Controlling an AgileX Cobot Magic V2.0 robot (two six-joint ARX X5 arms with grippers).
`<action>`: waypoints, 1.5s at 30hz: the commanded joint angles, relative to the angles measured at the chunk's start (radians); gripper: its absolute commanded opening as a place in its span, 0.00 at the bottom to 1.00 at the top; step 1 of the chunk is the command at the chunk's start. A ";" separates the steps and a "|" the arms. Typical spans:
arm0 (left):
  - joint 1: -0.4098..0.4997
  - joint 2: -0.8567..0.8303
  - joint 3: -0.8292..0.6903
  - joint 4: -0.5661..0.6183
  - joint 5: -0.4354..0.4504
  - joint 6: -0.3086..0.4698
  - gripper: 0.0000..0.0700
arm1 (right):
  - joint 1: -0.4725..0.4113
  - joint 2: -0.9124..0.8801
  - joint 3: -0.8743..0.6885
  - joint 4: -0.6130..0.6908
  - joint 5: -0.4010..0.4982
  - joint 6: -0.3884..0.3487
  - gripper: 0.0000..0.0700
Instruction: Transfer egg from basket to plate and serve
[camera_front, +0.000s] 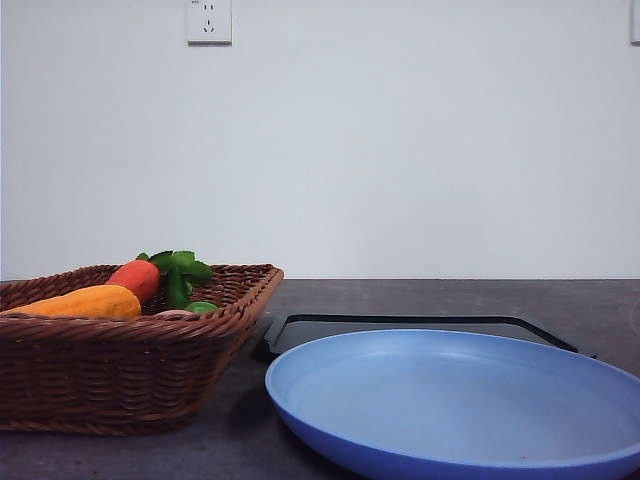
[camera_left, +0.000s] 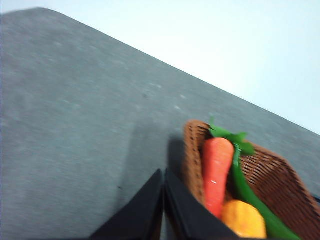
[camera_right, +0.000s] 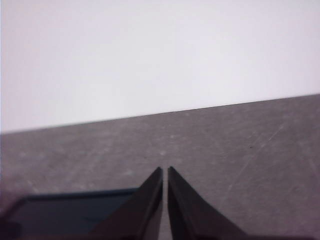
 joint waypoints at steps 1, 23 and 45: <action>0.000 -0.002 0.006 0.015 0.049 -0.013 0.00 | 0.000 -0.003 -0.001 0.012 -0.003 0.134 0.00; -0.009 0.533 0.408 -0.153 0.454 0.097 0.00 | 0.000 0.300 0.449 -0.506 -0.160 0.137 0.00; -0.235 1.056 0.675 -0.352 0.635 0.255 0.36 | 0.031 0.945 0.590 -0.771 -0.445 -0.034 0.31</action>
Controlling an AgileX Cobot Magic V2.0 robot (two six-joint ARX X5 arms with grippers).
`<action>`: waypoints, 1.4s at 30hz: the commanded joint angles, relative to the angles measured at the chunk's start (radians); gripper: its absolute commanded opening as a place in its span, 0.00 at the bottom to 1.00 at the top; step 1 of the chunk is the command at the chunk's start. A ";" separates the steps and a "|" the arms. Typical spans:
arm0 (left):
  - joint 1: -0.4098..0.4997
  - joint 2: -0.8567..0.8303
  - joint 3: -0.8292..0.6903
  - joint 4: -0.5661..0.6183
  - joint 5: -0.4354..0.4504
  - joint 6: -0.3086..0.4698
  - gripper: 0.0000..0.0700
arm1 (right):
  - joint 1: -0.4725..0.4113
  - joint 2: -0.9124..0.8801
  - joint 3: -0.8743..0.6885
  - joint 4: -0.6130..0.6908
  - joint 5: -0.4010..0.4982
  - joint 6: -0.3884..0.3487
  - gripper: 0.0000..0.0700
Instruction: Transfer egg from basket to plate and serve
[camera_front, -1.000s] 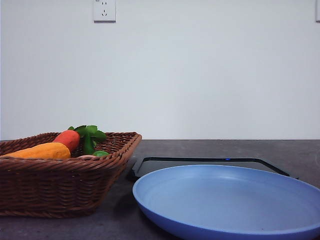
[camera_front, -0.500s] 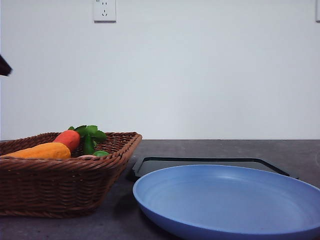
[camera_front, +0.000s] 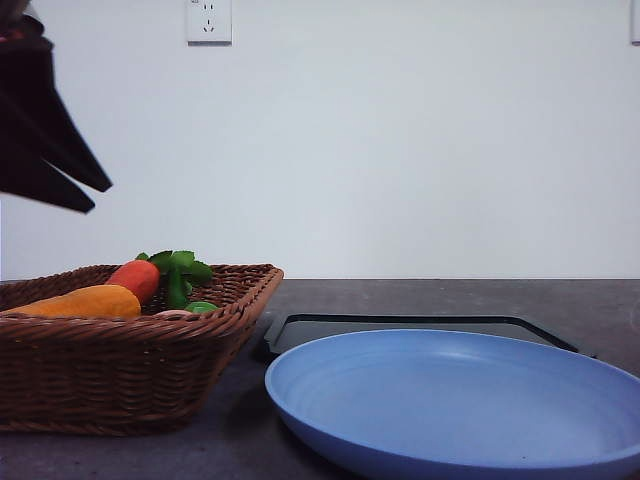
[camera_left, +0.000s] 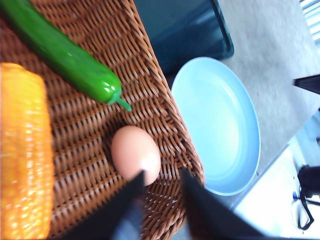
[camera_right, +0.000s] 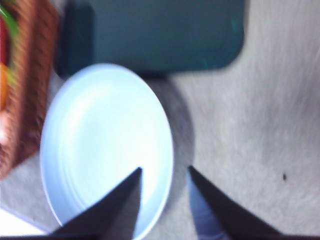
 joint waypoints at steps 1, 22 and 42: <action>-0.009 0.015 0.015 0.026 0.004 0.005 0.40 | 0.018 0.042 0.010 0.009 -0.003 -0.030 0.31; -0.020 0.017 0.015 0.095 0.004 -0.035 0.43 | 0.199 0.469 -0.024 0.280 0.004 0.017 0.21; -0.041 0.018 0.015 0.095 -0.035 -0.043 0.54 | 0.170 0.295 -0.024 0.205 0.032 0.047 0.00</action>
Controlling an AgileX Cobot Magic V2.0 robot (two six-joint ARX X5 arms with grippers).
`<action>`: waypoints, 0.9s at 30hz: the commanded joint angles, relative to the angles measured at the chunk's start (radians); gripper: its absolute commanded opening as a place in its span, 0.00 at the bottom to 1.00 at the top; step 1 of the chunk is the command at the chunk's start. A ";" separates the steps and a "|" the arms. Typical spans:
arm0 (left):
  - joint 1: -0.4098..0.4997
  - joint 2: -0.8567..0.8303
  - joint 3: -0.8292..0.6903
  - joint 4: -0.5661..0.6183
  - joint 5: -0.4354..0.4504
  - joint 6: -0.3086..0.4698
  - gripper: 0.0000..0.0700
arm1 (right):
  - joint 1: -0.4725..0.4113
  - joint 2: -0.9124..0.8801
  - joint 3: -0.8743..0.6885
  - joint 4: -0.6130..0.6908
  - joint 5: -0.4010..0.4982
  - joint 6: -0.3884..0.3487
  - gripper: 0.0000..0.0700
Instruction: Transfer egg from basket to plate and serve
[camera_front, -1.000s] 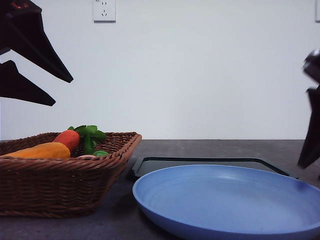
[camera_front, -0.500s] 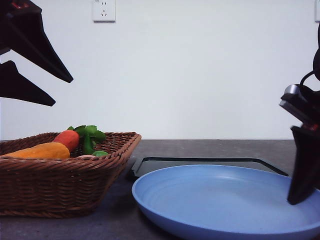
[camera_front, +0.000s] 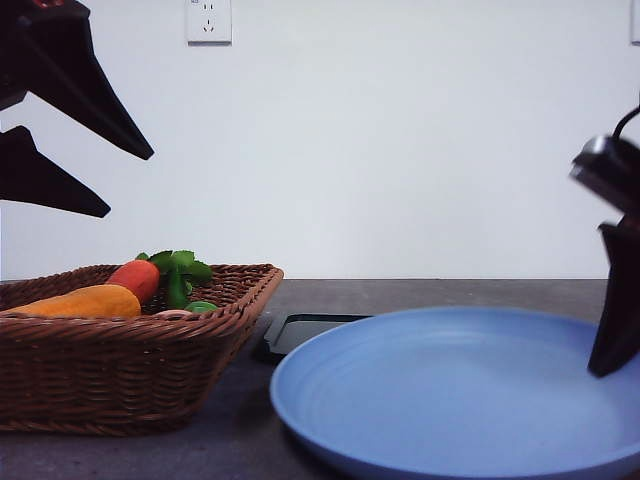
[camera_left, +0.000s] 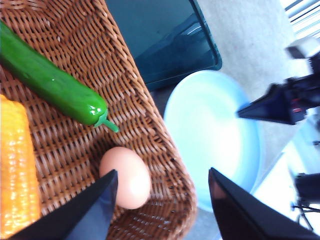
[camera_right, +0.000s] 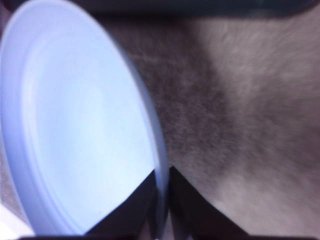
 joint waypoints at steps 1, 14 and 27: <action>-0.012 0.012 0.015 0.007 -0.031 -0.008 0.54 | -0.008 -0.031 0.001 -0.011 -0.002 0.011 0.00; -0.149 0.164 0.018 0.016 -0.178 -0.025 0.54 | -0.091 -0.313 0.002 -0.117 -0.003 0.038 0.00; -0.227 0.358 0.031 0.124 -0.258 -0.030 0.54 | -0.119 -0.416 0.003 -0.162 -0.003 0.043 0.00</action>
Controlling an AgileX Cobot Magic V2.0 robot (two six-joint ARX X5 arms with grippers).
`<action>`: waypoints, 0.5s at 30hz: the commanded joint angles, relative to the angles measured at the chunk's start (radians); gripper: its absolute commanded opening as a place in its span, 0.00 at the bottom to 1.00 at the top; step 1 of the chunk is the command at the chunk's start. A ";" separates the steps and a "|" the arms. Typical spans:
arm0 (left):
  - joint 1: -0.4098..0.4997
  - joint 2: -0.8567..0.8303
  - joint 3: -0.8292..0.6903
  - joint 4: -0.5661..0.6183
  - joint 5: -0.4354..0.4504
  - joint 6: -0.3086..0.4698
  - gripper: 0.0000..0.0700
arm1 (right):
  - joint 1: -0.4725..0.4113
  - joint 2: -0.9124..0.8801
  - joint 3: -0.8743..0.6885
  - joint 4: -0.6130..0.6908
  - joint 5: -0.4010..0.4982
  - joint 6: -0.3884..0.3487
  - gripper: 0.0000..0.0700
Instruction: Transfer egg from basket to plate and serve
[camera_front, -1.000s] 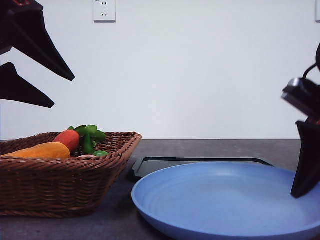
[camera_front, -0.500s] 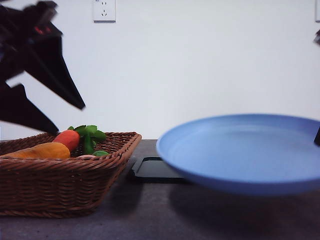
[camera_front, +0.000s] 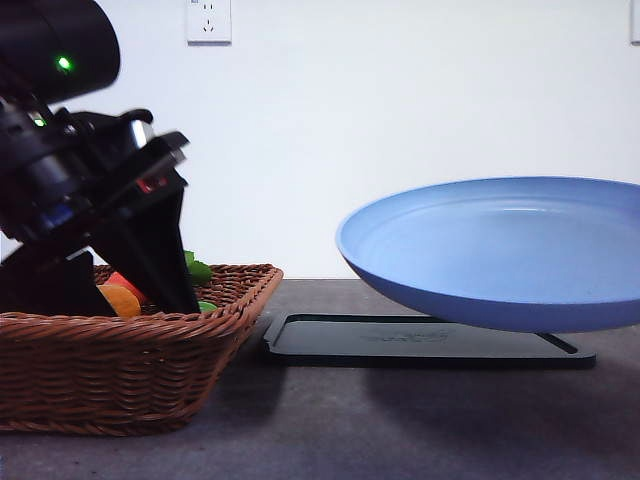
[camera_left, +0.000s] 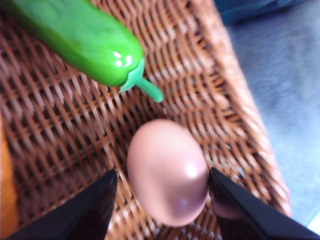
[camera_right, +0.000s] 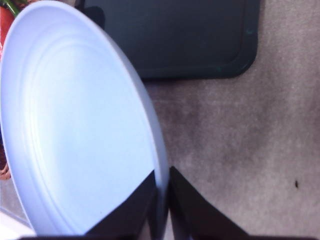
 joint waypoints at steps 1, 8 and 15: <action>-0.010 0.025 0.020 0.020 -0.001 -0.004 0.54 | -0.002 -0.002 0.005 0.006 -0.007 0.014 0.00; -0.012 0.042 0.020 0.028 -0.001 0.000 0.53 | -0.002 -0.003 0.005 0.006 -0.008 0.014 0.00; -0.012 0.042 0.020 0.018 0.000 0.000 0.41 | -0.002 -0.003 0.006 0.007 -0.007 0.014 0.00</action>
